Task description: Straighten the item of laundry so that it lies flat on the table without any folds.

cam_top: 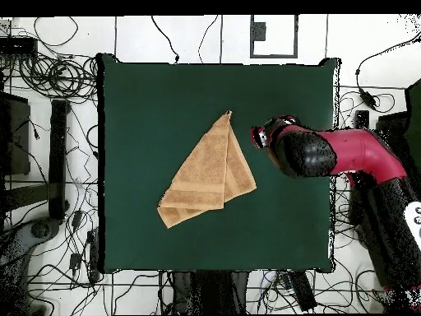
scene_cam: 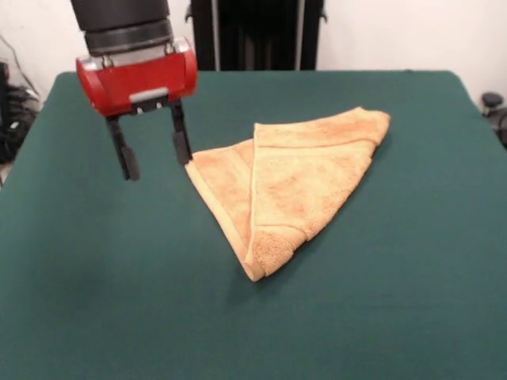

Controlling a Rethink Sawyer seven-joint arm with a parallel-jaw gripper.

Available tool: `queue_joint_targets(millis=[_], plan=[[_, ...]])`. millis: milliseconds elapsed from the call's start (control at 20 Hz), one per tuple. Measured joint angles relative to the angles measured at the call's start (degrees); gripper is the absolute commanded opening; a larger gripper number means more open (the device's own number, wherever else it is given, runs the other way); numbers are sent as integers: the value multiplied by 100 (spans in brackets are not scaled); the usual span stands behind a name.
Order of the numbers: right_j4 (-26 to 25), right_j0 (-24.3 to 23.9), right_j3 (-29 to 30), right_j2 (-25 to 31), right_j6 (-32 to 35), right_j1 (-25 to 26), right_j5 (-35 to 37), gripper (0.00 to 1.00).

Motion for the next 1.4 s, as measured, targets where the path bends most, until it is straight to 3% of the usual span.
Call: queue_joint_targets(millis=[800,1400], plan=[[-91,133,-7,56,0,945,-88,100],[-242,341,-6,64,0,755,-256,100]])
